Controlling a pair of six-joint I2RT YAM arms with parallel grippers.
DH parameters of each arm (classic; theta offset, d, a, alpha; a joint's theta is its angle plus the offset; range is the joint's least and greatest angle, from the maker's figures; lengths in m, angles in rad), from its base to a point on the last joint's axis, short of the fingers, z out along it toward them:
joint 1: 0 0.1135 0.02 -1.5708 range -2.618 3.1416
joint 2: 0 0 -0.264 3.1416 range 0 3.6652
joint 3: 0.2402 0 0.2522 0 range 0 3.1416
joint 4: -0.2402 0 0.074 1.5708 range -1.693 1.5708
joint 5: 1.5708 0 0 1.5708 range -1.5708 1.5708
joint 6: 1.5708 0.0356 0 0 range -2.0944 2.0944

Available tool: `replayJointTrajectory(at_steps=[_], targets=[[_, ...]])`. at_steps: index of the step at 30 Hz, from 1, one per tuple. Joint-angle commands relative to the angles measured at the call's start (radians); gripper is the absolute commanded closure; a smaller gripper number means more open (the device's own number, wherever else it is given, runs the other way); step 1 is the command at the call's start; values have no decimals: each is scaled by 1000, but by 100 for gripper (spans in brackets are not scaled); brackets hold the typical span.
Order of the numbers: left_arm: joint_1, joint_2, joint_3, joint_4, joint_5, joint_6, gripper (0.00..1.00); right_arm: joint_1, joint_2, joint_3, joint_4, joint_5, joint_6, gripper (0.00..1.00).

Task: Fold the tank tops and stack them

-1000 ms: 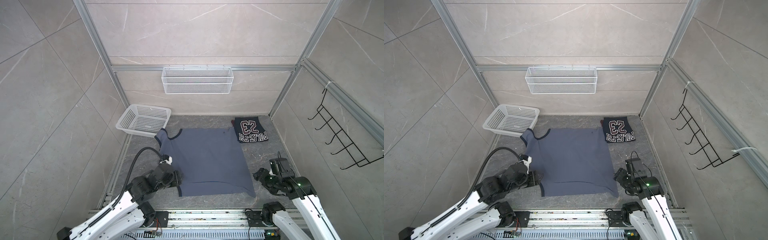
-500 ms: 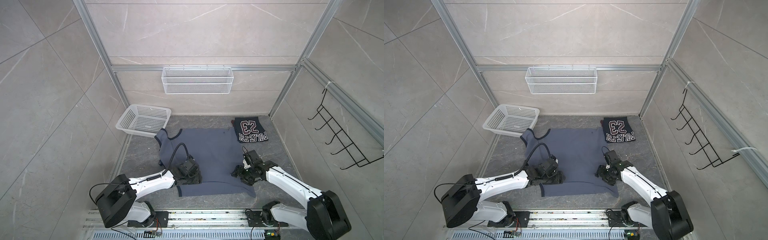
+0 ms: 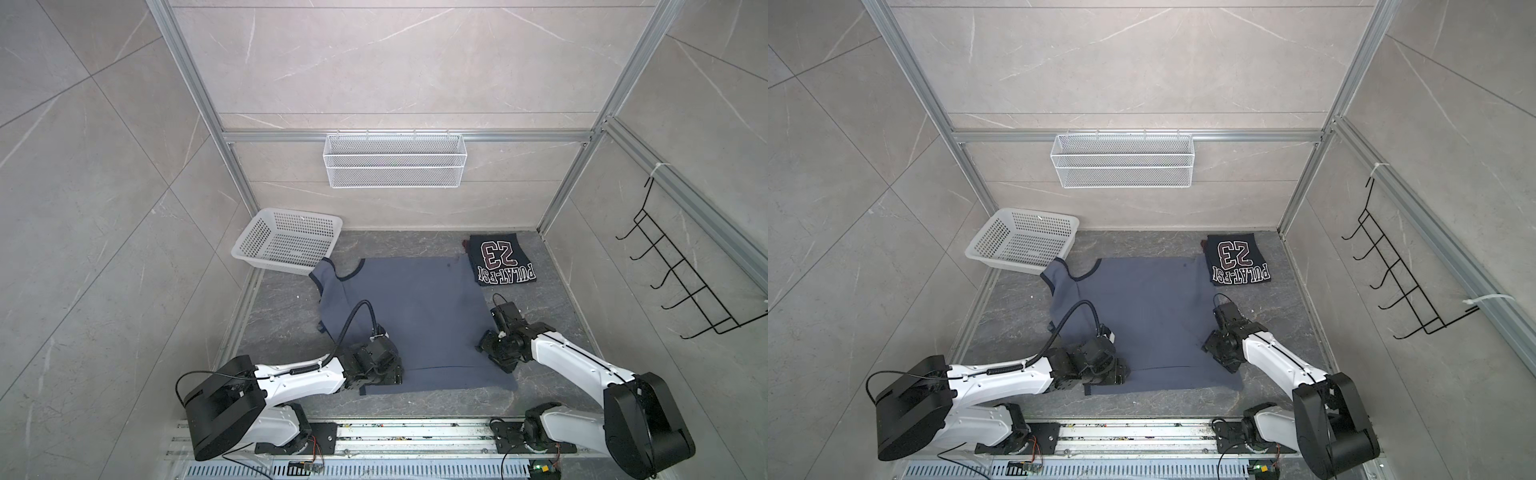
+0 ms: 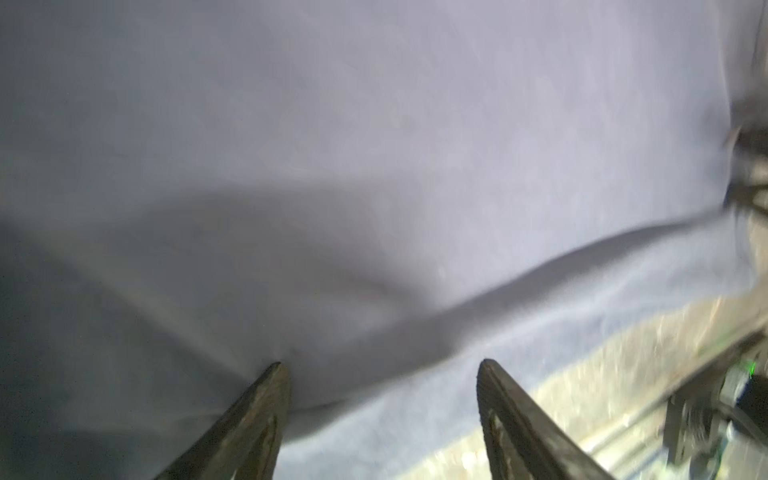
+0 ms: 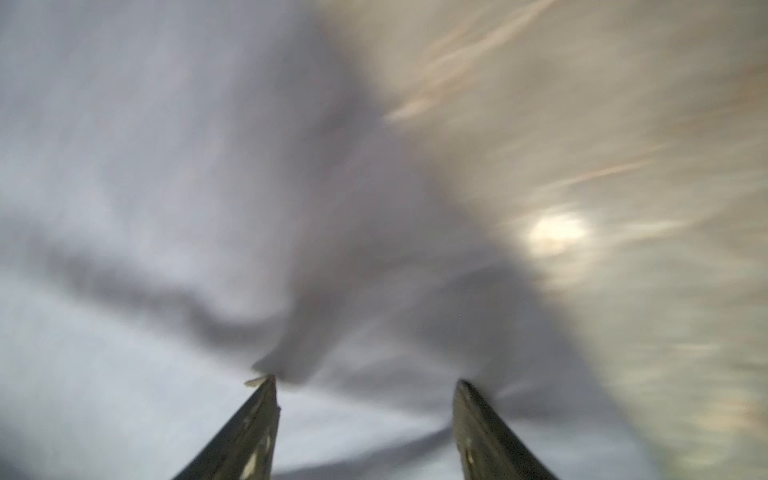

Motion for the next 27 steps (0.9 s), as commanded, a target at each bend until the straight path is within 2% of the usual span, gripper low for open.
replayJointTrajectory(at_steps=[1, 2, 5, 7, 9, 11, 13, 17, 19, 22, 27], targets=[[-34, -37, 101, -126, -26, 13, 24, -51, -19, -2, -77, 72, -30, 31], [-32, -67, 131, -166, -59, 23, 24, -61, -17, 12, -81, 61, -47, 31], [7, -198, 225, -412, -270, 33, 23, -61, -25, 42, -78, 24, -86, 32], [89, -311, 242, -544, -360, 27, 23, -61, -42, 57, -86, 14, -107, 31], [208, -425, 236, -634, -411, 18, 26, -61, -66, 57, -87, 8, -119, 32], [380, -512, 223, -660, -379, 58, 28, -61, -89, 55, -74, -11, -133, 32], [523, -541, 209, -651, -332, 96, 30, -61, -100, 57, -75, -23, -144, 31], [749, -476, 160, -562, -184, 130, 33, -62, -106, 66, -64, -47, -172, 32], [838, -430, 116, -483, -93, 138, 38, -61, -104, 74, -62, -62, -187, 32], [936, -361, 46, -333, 30, 157, 46, -60, -101, 82, -64, -77, -205, 32], [1009, -218, 27, -227, 77, 188, 56, -61, -103, 78, -61, -88, -218, 32]])
